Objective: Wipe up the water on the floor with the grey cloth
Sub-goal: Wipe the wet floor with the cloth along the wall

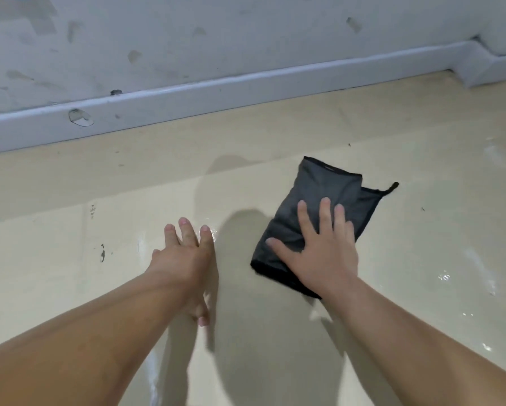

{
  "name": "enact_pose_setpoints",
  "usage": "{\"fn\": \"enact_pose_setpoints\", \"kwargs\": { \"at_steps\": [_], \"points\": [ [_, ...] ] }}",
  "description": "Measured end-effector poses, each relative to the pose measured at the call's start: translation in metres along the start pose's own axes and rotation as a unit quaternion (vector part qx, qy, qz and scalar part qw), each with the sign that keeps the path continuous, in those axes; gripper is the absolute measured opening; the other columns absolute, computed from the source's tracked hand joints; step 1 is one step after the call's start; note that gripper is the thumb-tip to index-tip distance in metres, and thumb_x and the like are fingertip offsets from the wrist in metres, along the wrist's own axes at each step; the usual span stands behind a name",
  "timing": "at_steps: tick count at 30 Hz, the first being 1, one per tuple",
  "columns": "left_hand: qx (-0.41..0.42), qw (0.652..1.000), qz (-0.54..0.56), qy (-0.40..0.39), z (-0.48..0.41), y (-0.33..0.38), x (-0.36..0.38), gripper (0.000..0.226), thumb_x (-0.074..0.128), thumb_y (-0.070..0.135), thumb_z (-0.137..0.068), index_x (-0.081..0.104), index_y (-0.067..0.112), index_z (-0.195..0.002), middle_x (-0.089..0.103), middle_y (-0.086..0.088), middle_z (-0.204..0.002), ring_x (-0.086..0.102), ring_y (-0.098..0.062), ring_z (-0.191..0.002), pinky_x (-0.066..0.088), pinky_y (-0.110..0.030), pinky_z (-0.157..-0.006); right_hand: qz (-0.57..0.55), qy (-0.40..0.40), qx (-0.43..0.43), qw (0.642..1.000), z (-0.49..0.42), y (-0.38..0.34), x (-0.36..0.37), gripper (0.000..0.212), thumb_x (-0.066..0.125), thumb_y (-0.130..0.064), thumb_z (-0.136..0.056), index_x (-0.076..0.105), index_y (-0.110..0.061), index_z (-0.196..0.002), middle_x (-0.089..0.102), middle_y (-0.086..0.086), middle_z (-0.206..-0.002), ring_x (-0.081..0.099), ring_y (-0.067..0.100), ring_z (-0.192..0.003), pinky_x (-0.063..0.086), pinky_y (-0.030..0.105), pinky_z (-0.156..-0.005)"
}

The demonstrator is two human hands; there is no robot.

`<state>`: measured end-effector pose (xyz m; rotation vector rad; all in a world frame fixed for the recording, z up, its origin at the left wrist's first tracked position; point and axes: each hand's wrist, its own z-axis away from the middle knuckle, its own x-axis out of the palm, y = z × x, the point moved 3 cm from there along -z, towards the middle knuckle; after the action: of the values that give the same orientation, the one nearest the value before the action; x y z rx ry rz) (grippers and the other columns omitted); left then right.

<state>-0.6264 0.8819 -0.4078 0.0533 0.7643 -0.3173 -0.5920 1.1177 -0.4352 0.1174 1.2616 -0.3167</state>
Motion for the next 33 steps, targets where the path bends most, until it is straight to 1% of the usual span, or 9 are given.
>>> {"fn": "enact_pose_setpoints", "kwargs": {
  "at_steps": [6, 9, 11, 13, 15, 17, 21, 25, 33],
  "points": [
    [-0.003, 1.0, -0.025, -0.008, 0.008, -0.002, -0.001, 0.166, 0.096, 0.056, -0.053, -0.028, 0.012, -0.155, -0.027, -0.027, -0.162, -0.018, -0.051, -0.152, 0.032, -0.058, -0.119, -0.052, -0.018, -0.135, 0.989, 0.09, -0.008, 0.032, 0.102, 0.025, -0.099, -0.075, 0.004, -0.048, -0.161, -0.016, -0.004, -0.171, -0.022, 0.022, -0.157, -0.007, 0.048, -0.126],
    [-0.015, 0.997, -0.078, 0.003, 0.017, 0.009, -0.008, 0.167, 0.09, 0.067, -0.045, -0.02, 0.009, -0.156, -0.015, -0.025, -0.162, -0.003, -0.047, -0.15, 0.042, -0.055, -0.111, -0.034, -0.052, -0.079, 0.995, 0.09, 0.036, 0.02, 0.105, 0.025, -0.102, -0.071, -0.006, -0.053, -0.159, -0.03, -0.01, -0.167, -0.03, 0.017, -0.154, -0.009, 0.046, -0.128],
    [-0.003, 0.993, -0.111, 0.038, 0.022, 0.026, -0.015, 0.159, 0.09, 0.066, -0.045, -0.01, 0.011, -0.157, -0.016, -0.022, -0.163, -0.005, -0.045, -0.152, 0.041, -0.055, -0.111, -0.037, -0.057, -0.005, 0.998, 0.087, 0.074, 0.011, 0.109, 0.026, -0.103, -0.069, -0.008, -0.052, -0.159, -0.032, -0.009, -0.166, -0.03, 0.017, -0.154, -0.009, 0.044, -0.128],
    [0.065, 0.99, -0.113, 0.061, 0.023, 0.054, -0.021, 0.154, 0.09, 0.067, -0.048, -0.007, 0.02, -0.157, -0.021, -0.018, -0.165, -0.008, -0.041, -0.155, 0.045, -0.055, -0.108, -0.066, -0.057, 0.063, 0.994, 0.083, 0.11, 0.006, 0.113, 0.027, -0.105, -0.067, -0.009, -0.051, -0.159, -0.03, -0.008, -0.168, -0.028, 0.018, -0.155, -0.007, 0.044, -0.128],
    [0.135, 0.983, -0.096, 0.074, 0.019, 0.086, -0.025, 0.148, 0.089, 0.072, -0.043, 0.003, 0.025, -0.155, -0.008, -0.014, -0.166, 0.005, -0.035, -0.154, 0.054, -0.05, -0.097, -0.085, -0.066, 0.115, 0.988, 0.081, 0.137, 0.001, 0.117, 0.028, -0.107, -0.062, -0.012, -0.052, -0.158, -0.029, -0.007, -0.168, -0.027, 0.019, -0.155, -0.006, 0.045, -0.129],
    [0.14, 0.983, -0.086, 0.08, 0.012, 0.111, -0.03, 0.149, 0.088, 0.073, -0.042, 0.003, 0.026, -0.155, -0.002, -0.01, -0.165, 0.012, -0.032, -0.15, 0.054, -0.049, -0.092, -0.095, -0.078, 0.141, 0.982, 0.075, 0.151, -0.004, 0.122, 0.03, -0.108, -0.058, -0.013, -0.052, -0.158, -0.03, -0.006, -0.168, -0.027, 0.02, -0.155, -0.006, 0.046, -0.128],
    [0.109, 0.988, -0.087, 0.071, -0.004, 0.129, -0.032, 0.161, 0.09, 0.072, -0.042, -0.01, 0.024, -0.158, -0.003, -0.015, -0.167, 0.01, -0.037, -0.151, 0.053, -0.049, -0.094, -0.116, -0.081, 0.171, 0.975, 0.044, 0.154, -0.016, 0.127, 0.034, -0.109, -0.055, -0.013, -0.051, -0.158, -0.03, -0.004, -0.168, -0.027, 0.024, -0.155, -0.006, 0.049, -0.128],
    [0.119, 0.989, -0.063, 0.067, -0.007, 0.128, -0.028, 0.159, 0.091, 0.067, -0.048, -0.013, 0.025, -0.16, -0.015, -0.018, -0.167, -0.007, -0.038, -0.154, 0.05, -0.044, -0.102, -0.128, -0.08, 0.199, 0.968, -0.008, 0.149, -0.031, 0.132, 0.034, -0.11, -0.051, -0.012, -0.049, -0.159, -0.026, 0.0, -0.17, -0.023, 0.031, -0.156, -0.005, 0.054, -0.127],
    [0.107, 0.993, -0.036, 0.041, -0.014, 0.127, -0.026, 0.151, 0.092, 0.059, -0.061, -0.019, 0.025, -0.159, -0.025, -0.015, -0.166, -0.019, -0.039, -0.155, 0.029, -0.054, -0.121, -0.118, -0.122, 0.165, 0.972, -0.088, 0.101, -0.045, 0.129, 0.03, -0.108, -0.057, -0.023, -0.047, -0.157, -0.035, 0.005, -0.166, -0.032, 0.037, -0.152, -0.012, 0.06, -0.123]
  ]
}}
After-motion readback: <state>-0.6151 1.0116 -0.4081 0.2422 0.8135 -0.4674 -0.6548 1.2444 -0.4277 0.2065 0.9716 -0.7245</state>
